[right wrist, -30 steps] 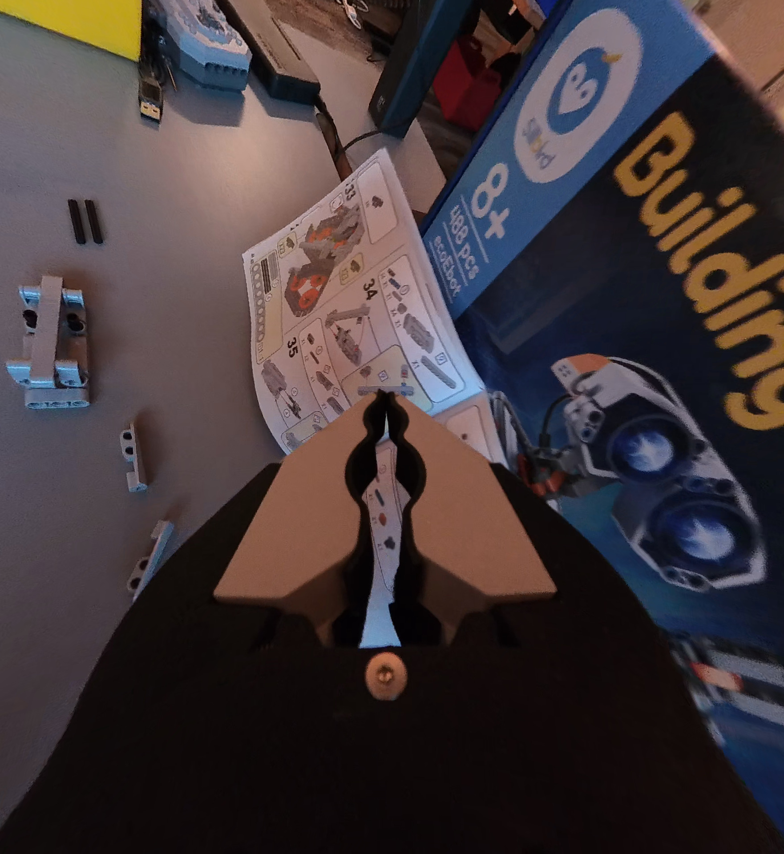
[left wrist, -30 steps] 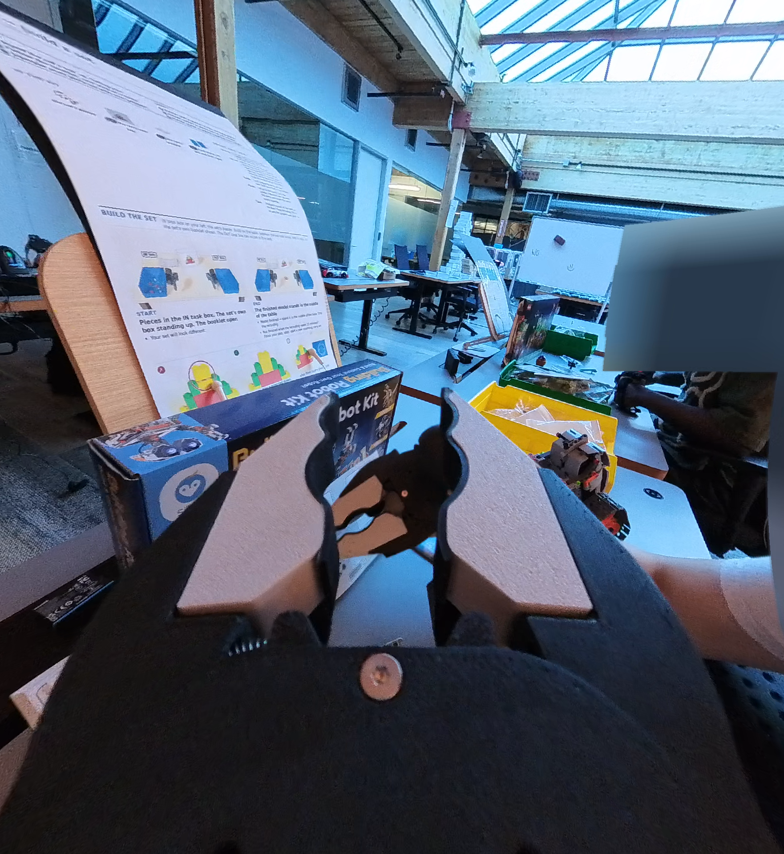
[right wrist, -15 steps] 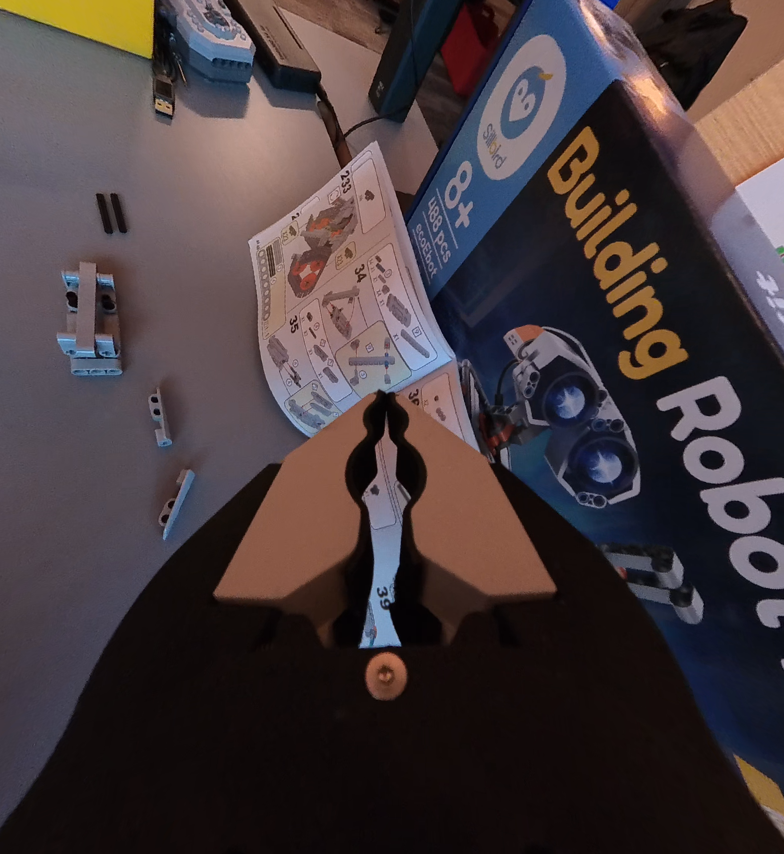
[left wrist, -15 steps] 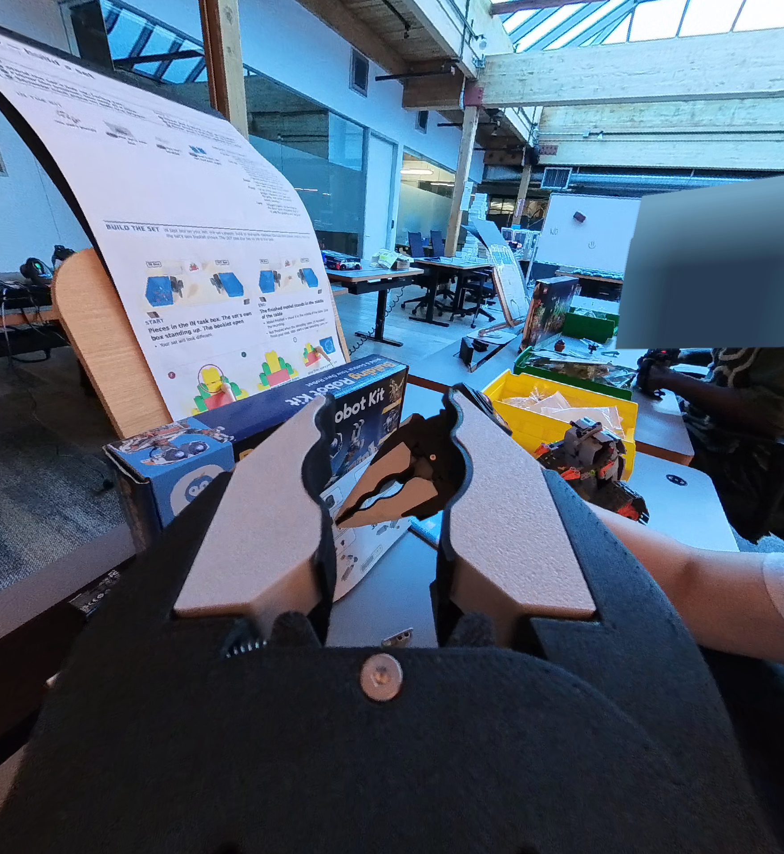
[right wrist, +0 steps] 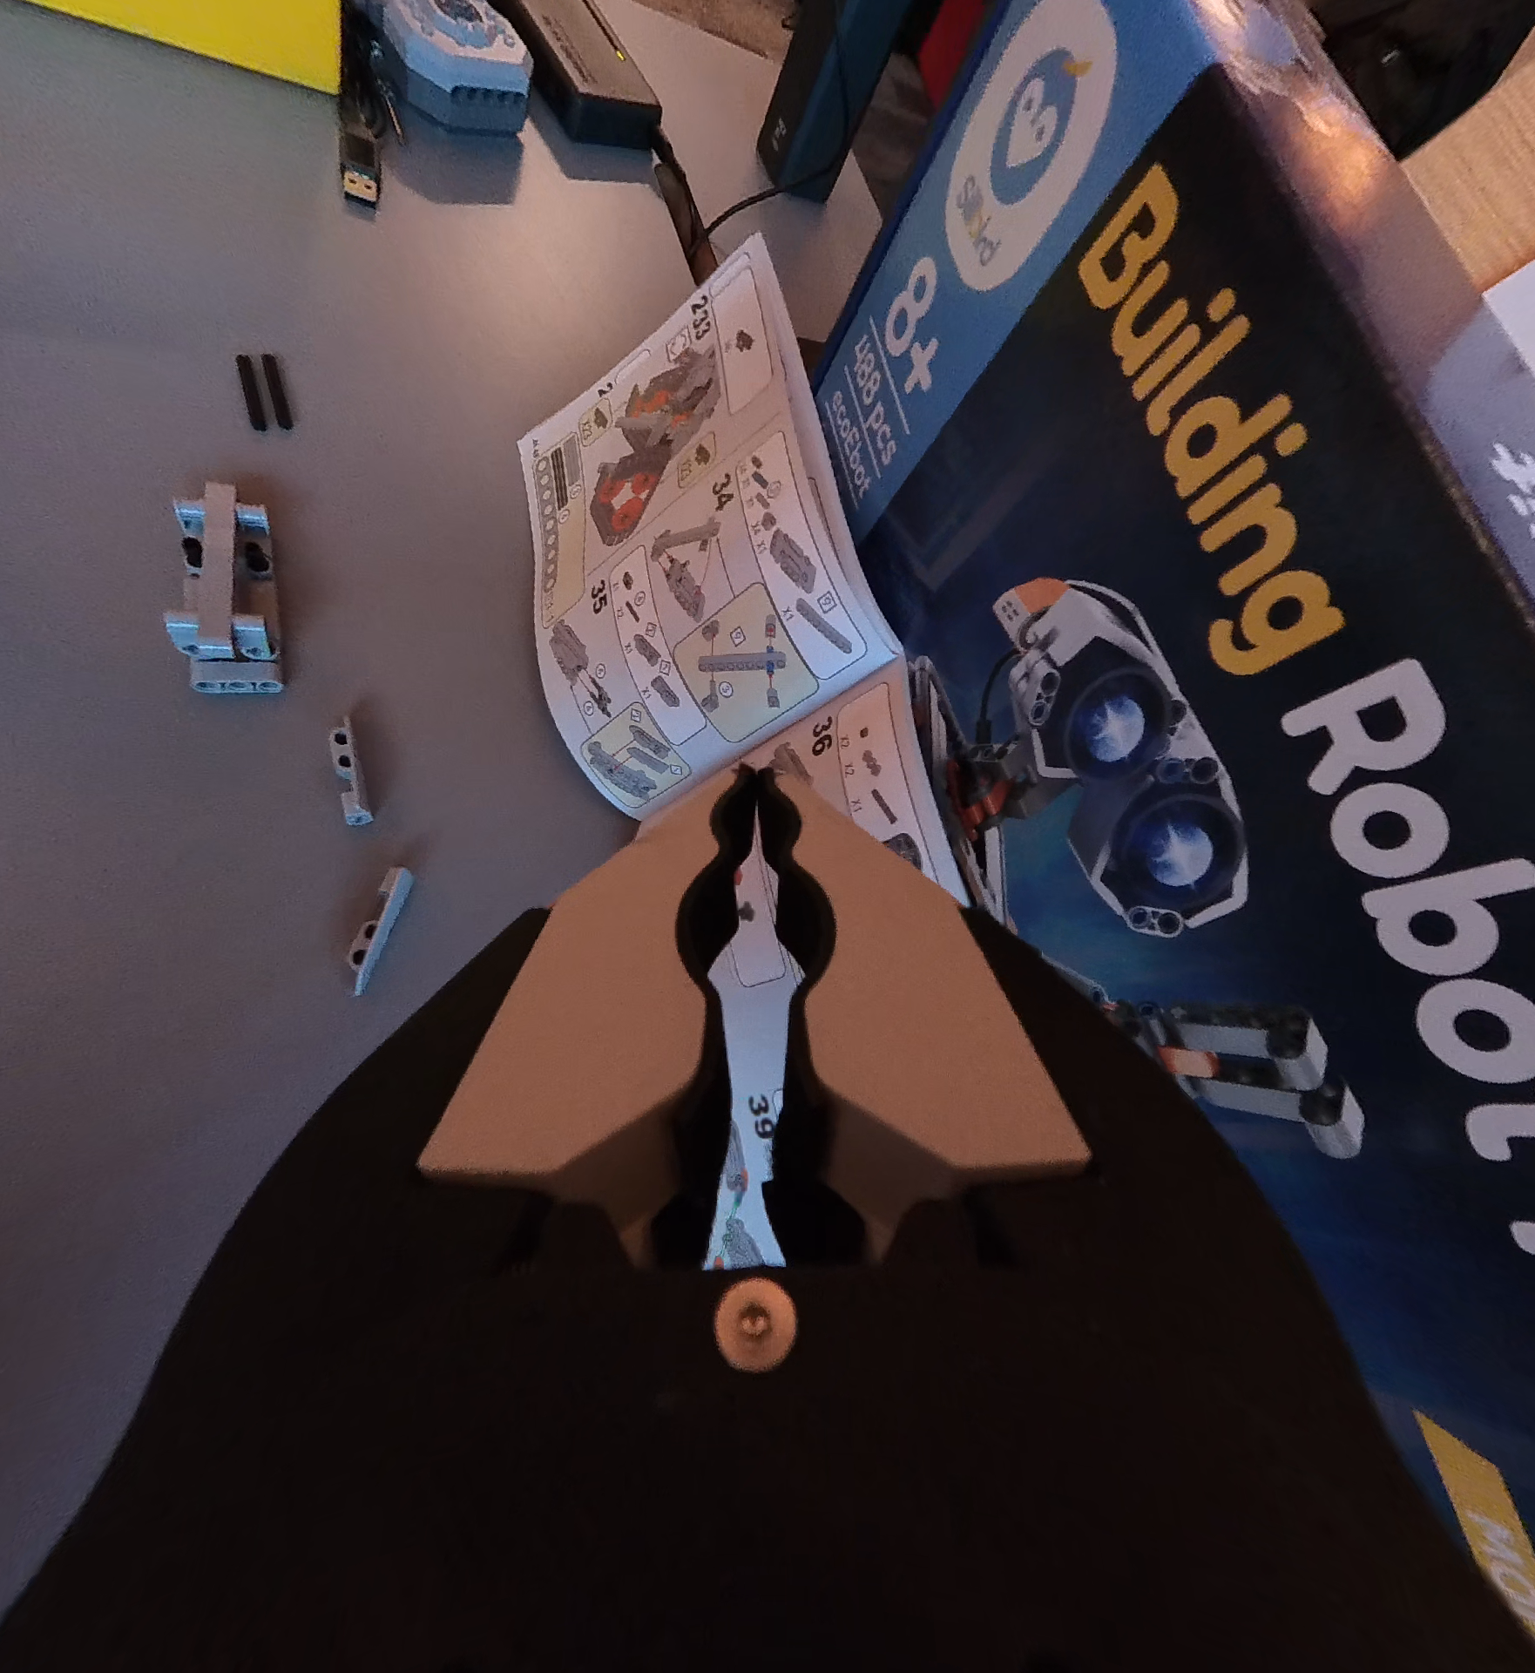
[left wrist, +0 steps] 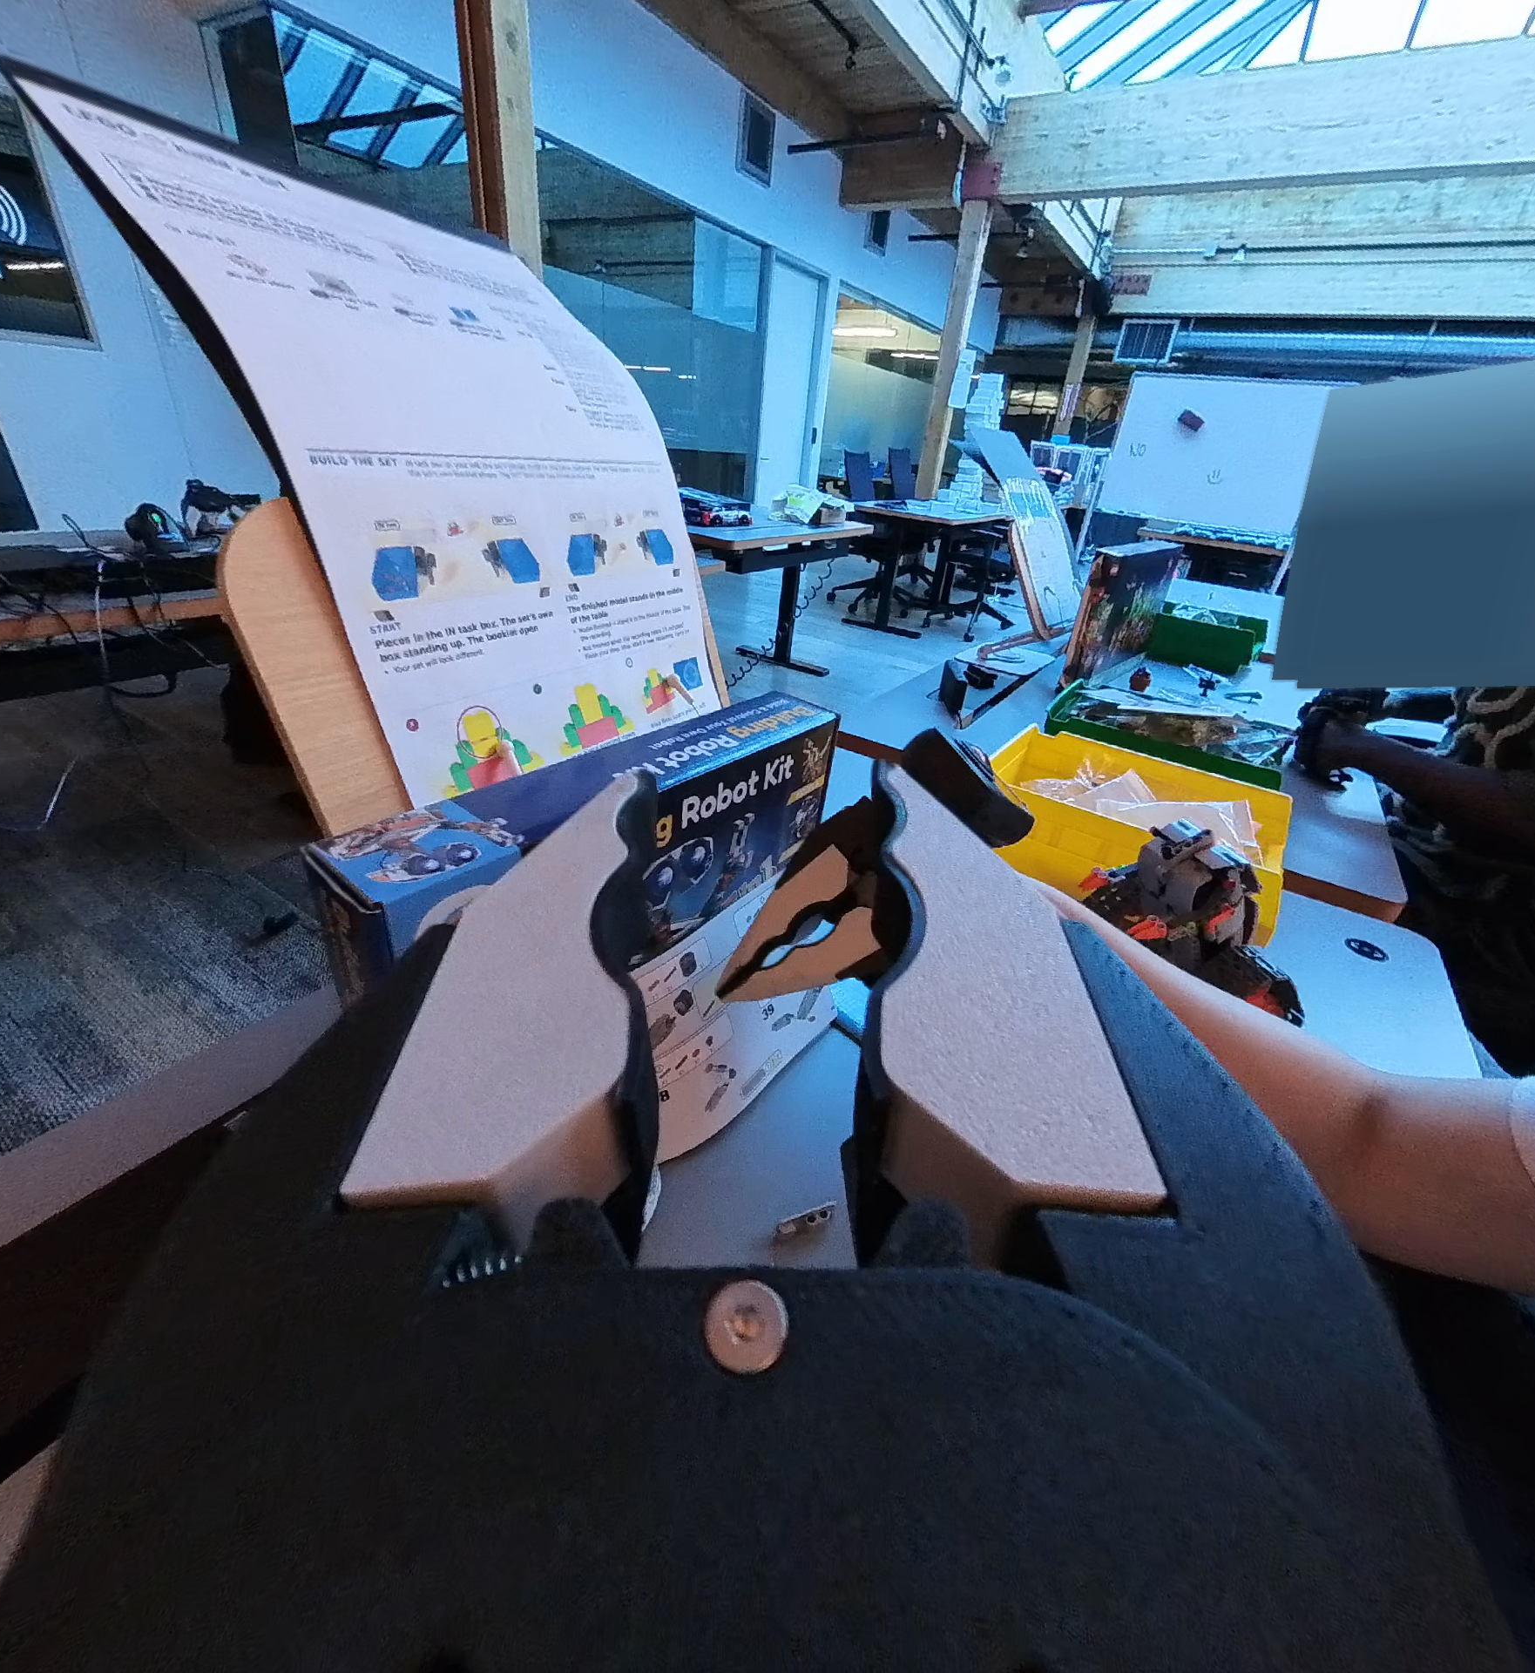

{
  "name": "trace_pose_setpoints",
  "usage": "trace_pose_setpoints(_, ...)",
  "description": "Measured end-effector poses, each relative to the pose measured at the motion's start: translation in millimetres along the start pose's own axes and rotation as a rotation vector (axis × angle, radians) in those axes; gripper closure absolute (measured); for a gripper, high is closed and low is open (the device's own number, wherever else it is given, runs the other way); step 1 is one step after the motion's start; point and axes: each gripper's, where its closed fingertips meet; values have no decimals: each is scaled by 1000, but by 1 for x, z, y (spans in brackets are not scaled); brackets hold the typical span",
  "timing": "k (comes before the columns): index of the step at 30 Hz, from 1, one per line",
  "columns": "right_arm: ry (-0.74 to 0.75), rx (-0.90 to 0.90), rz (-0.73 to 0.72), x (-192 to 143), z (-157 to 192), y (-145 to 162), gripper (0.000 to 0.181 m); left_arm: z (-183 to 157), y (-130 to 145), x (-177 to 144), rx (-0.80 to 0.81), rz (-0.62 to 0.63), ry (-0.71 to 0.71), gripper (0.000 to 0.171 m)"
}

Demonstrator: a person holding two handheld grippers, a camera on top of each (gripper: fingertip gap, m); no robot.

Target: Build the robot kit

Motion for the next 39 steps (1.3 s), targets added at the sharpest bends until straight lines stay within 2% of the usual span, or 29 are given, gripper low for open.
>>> trace_pose_setpoints(6,-50,-62,11,-5,15,-7,181,0,-4,-3,28,-9,-21,127)
trace_pose_setpoints(17,-77,-83,93,-5,15,17,181,22,14,2,24,70,-112,127)
trace_pose_setpoints(24,-143,-83,12,-11,31,-8,180,31,14,-1,9,66,-155,127)
trace_pose_setpoints(32,-125,-85,22,-17,27,-7,181,18,21,7,4,108,-125,121)
trace_pose_setpoints(34,-108,-96,17,-22,23,-10,180,26,31,5,15,192,-216,114)
trace_pose_setpoints(36,-91,-95,8,-28,21,-13,180,25,55,-2,31,336,-284,117)
trace_pose_setpoints(39,-92,-121,4,-32,24,-15,180,12,118,-27,56,600,-374,119)
Point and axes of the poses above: each gripper's, where its closed fingertips meet, x out along the fingers, y out of its underside, z = x × y across the jaws, and after that the axes turned 6 degrees about y, right-handed
